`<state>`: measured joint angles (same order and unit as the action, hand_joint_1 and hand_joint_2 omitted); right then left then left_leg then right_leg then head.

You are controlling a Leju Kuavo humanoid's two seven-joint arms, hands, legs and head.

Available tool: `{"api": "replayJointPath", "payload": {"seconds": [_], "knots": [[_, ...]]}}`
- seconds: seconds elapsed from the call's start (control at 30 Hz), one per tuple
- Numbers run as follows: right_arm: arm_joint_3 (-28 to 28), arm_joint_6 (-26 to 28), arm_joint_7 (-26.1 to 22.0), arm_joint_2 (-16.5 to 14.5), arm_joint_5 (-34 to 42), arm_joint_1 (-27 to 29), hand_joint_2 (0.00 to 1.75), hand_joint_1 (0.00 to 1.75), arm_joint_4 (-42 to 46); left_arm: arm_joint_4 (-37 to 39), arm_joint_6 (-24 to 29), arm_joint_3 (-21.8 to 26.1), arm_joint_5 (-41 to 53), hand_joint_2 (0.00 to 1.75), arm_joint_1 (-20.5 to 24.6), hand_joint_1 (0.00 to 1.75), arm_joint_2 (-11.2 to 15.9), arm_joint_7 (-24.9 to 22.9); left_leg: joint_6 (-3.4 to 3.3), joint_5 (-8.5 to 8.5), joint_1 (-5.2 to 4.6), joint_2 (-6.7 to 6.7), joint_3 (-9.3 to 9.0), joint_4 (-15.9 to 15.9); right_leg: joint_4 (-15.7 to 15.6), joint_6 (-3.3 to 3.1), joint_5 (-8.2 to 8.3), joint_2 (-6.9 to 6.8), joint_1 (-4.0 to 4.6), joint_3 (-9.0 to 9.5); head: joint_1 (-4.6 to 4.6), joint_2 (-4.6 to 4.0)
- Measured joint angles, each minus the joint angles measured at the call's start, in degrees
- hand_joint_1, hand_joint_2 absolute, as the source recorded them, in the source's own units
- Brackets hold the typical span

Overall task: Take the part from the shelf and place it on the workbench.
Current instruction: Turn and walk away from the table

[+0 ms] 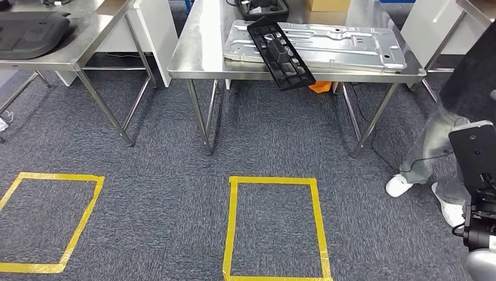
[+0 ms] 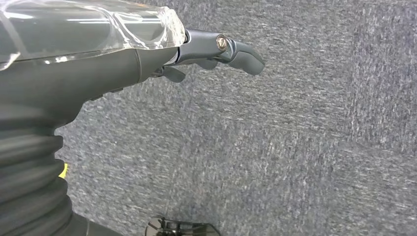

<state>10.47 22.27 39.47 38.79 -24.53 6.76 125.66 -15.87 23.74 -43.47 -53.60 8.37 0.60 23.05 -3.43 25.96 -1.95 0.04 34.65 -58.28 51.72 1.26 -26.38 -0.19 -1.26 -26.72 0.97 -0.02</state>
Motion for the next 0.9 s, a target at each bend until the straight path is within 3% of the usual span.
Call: {"api": "replayJointPath", "payload": {"seconds": [0.07, 0.1, 0.13, 0.17, 0.2, 0.27, 0.3, 0.33, 0.4, 0.47, 0.57, 0.6, 0.63, 0.67, 0.73, 0.8, 0.83, 0.9], "knots": [[0.0, 0.0, 0.0, -0.07, -0.1, 0.01, 0.0, 0.0, -0.01, 0.0, 0.04, -0.01, -0.02, 1.75, -0.04, 0.0, -0.03, 0.01, 0.97, 5.09, 0.86, -0.02, 2.8, -8.43, 0.04, -0.12, 0.88, -0.03, -0.07, -1.19, -0.05, 0.0], [0.0, 0.0, 0.0, -0.09, -0.19, 0.04, 0.0, 0.0, -0.01, 0.0, 0.06, -0.01, -0.04, 1.75, -0.06, 0.0, -0.03, 0.01, 1.32, 6.33, 1.28, -0.02, 3.59, -11.67, 0.06, 0.0, 1.3, -0.04, -0.12, -1.79, -0.07, 0.0], [-0.01, 0.0, 0.0, -0.11, -0.26, 0.08, 0.0, 0.0, -0.01, 0.0, 0.08, -0.01, -0.06, 1.75, -0.07, 0.0, -0.04, 0.01, 1.57, 6.29, 1.63, -0.02, 3.4, -12.86, 0.08, 0.18, 1.72, -0.03, -0.2, -2.34, -0.07, 0.0], [0.0, 0.0, 0.0, -0.13, -0.35, 0.11, 0.0, 0.0, -0.01, 0.0, 0.08, -0.01, -0.07, 1.75, -0.07, 0.0, -0.05, 0.01, 1.75, 5.2, 1.88, -0.01, 2.06, -11.63, 0.1, 0.4, 2.08, -0.01, -0.32, -2.83, -0.06, 0.0], [0.01, 0.0, 0.0, -0.14, -0.44, 0.14, 0.0, 0.0, -0.01, 0.0, 0.08, -0.01, -0.07, 1.75, -0.05, 0.0, -0.07, 0.01, 1.81, 3.53, 2.02, -0.02, -0.46, -8.04, 0.11, 0.65, 2.43, 0.0, -0.44, -3.22, -0.06, 0.0], [0.07, -0.02, 0.0, -0.14, -0.74, 0.13, 0.0, 0.0, -0.01, 0.0, 0.08, -0.01, -0.06, 1.75, 0.07, 0.0, -0.08, 0.01, 1.55, 1.03, 1.94, -0.12, -6.56, 1.61, 0.13, 1.25, 3.01, 0.0, -0.61, -3.78, -0.06, 0.0], [0.09, -0.03, 0.0, -0.14, -0.94, 0.12, 0.0, 0.0, -0.01, 0.0, 0.08, -0.01, -0.06, 1.75, 0.16, 0.0, -0.07, 0.02, 1.34, 0.54, 1.8, -0.17, -8.69, 5.22, 0.11, 1.62, 3.35, -0.02, -0.65, -3.99, -0.05, 0.0], [0.11, -0.05, 0.0, -0.13, -1.12, 0.1, 0.0, 0.0, -0.01, 0.0, 0.08, -0.01, -0.06, 1.75, 0.22, 0.0, -0.07, 0.03, 1.09, 0.45, 1.6, -0.21, -9.69, 7.15, 0.08, 2.01, 3.7, -0.04, -0.68, -4.19, -0.04, 0.0], [0.12, -0.09, 0.0, -0.12, -1.32, 0.11, 0.0, 0.0, -0.01, 0.0, 0.07, -0.01, -0.07, 1.75, 0.17, 0.0, -0.08, 0.05, 0.44, -0.07, 1.44, -0.16, -9.6, 8.1, -0.09, 2.79, 4.28, -0.06, -0.77, -4.53, -0.02, 0.0], [0.13, -0.13, 0.0, -0.11, -1.37, 0.12, 0.0, 0.0, -0.01, 0.0, 0.06, -0.01, -0.08, 1.75, 0.12, 0.0, -0.16, 0.05, -0.56, -1.04, 1.53, 0.02, -9.04, 8.55, 1.77, 3.13, 2.45, 0.0, -0.87, -5.57, 0.03, 0.0], [0.12, -0.23, 0.0, -0.15, -1.37, 0.16, 0.0, 0.0, -0.02, 0.0, 0.06, 0.01, -0.08, 1.75, 0.17, 0.0, -0.24, 0.05, -1.46, -2.18, 1.38, 0.28, -7.8, 8.61, 13.07, 3.24, -4.89, 0.07, -0.84, -9.76, 0.12, 0.0], [0.11, -0.25, 0.0, -0.19, -1.38, 0.19, 0.0, 0.0, -0.03, 0.0, 0.06, 0.01, -0.08, 1.75, 0.14, 0.0, -0.26, 0.05, -1.52, -2.48, 1.28, 0.31, -7.36, 8.53, 16.47, 3.33, -6.25, 0.07, -0.82, -10.75, 0.13, 0.0], [0.11, -0.28, 0.0, -0.22, -1.42, 0.2, 0.0, 0.0, -0.03, 0.0, 0.05, 0.0, -0.09, 1.75, 0.11, 0.0, -0.29, 0.05, -1.52, -2.75, 1.21, 0.34, -6.89, 8.39, 17.99, 3.4, -6.41, 0.07, -0.83, -10.8, 0.13, 0.0], [0.11, -0.33, 0.0, -0.26, -1.54, 0.21, 0.0, 0.0, -0.03, 0.0, 0.03, -0.01, -0.1, 1.75, 0.09, 0.0, -0.32, 0.05, -1.44, -2.98, 1.22, 0.35, -6.42, 8.19, 16.9, 3.44, -5.36, 0.07, -0.87, -9.58, 0.13, 0.0], [0.11, -0.45, 0.0, -0.29, -1.79, 0.18, 0.0, 0.0, -0.03, 0.0, -0.02, -0.01, -0.14, 1.75, 0.11, 0.0, -0.33, 0.05, -1.15, -3.25, 1.31, 0.34, -5.59, 7.53, 8.91, 3.53, -2.12, 0.05, -1.01, -4.23, 0.14, 0.0], [0.12, -0.58, 0.0, -0.31, -2.0, 0.11, 0.0, 0.0, -0.02, 0.0, -0.04, 0.0, -0.17, 1.75, 0.18, 0.0, -0.32, 0.07, -0.66, -3.43, 1.14, 0.28, -4.77, 6.7, 1.7, 3.42, -0.58, 0.17, -0.88, 0.02, 0.13, 0.0], [0.13, -0.63, 0.0, -0.33, -2.13, 0.08, 0.0, 0.0, -0.02, 0.0, -0.04, 0.0, -0.19, 1.75, 0.2, 0.0, -0.31, 0.09, -0.38, -3.58, 1.01, 0.25, -4.38, 6.32, 0.41, 3.25, -0.58, 0.23, -0.78, 0.6, 0.09, 0.0], [0.13, -0.69, 0.0, -0.45, -2.33, 0.11, 0.0, 0.0, -0.03, 0.0, -0.02, -0.01, -0.19, 1.75, 0.15, 0.0, -0.31, 0.11, 0.19, -3.84, 0.96, 0.21, -3.73, 5.75, 0.58, 2.62, -0.41, 0.25, -0.73, -0.09, 0.06, 0.0]]}}
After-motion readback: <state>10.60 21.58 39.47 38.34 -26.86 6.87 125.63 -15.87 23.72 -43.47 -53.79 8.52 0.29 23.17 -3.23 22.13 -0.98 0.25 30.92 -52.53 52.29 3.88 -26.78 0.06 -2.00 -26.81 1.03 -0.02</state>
